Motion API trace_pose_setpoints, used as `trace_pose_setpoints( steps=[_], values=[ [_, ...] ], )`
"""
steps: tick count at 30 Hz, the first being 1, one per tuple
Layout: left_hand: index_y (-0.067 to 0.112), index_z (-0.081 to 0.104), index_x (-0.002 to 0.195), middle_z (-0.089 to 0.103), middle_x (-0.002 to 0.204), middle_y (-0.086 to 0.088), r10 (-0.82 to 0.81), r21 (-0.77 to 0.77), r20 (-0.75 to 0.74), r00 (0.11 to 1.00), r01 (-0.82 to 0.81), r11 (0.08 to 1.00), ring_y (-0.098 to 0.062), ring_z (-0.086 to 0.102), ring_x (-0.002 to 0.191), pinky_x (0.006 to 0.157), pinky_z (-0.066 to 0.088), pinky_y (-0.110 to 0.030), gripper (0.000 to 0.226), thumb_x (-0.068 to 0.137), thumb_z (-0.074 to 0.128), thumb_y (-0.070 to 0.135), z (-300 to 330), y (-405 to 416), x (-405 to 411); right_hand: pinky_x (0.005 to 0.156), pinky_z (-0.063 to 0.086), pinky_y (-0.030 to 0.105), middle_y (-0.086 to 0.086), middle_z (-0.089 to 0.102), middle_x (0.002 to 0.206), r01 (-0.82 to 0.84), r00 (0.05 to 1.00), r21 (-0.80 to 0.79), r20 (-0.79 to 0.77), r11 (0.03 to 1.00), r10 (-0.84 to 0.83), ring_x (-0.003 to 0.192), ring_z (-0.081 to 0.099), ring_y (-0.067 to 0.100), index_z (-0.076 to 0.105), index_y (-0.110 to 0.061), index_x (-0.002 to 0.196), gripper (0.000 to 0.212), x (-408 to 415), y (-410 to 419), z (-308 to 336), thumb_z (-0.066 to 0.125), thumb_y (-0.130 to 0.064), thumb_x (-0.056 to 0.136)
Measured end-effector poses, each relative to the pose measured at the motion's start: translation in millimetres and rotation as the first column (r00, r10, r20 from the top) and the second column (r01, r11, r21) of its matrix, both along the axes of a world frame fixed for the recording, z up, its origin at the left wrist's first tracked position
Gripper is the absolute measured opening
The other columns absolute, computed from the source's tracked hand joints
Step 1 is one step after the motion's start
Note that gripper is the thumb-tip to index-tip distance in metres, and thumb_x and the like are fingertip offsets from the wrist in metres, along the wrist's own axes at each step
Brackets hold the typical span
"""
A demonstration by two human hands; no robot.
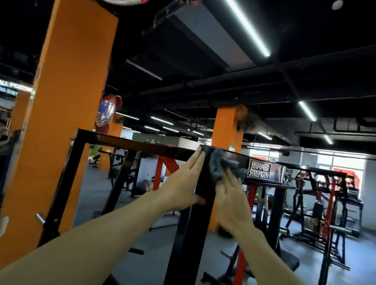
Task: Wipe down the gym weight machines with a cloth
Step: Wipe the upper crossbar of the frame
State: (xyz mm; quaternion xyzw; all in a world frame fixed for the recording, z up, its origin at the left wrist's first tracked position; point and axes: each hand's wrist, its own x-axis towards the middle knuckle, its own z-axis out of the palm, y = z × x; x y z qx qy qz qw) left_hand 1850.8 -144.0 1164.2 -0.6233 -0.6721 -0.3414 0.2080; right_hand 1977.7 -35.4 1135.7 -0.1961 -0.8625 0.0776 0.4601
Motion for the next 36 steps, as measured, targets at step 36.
trace_pose_setpoints(
  steps=[36],
  values=[
    [0.005, 0.033, 0.148, 0.035, 0.144, -0.007, 0.017, 0.224, 0.274, 0.962, -0.081, 0.971, -0.017, 0.039, 0.133, 0.094, 0.027, 0.002, 0.098, 0.07, 0.092, 0.014, -34, 14, -6, 0.088, 0.055, 0.047, 0.006, 0.066, 0.099, 0.229, 0.968, -0.19, -0.062, 0.955, -0.244, 0.098, 0.063, 0.03, 0.067, -0.017, 0.098, 0.033, -50, -26, 73, 0.078, -0.042, 0.079]
  ],
)
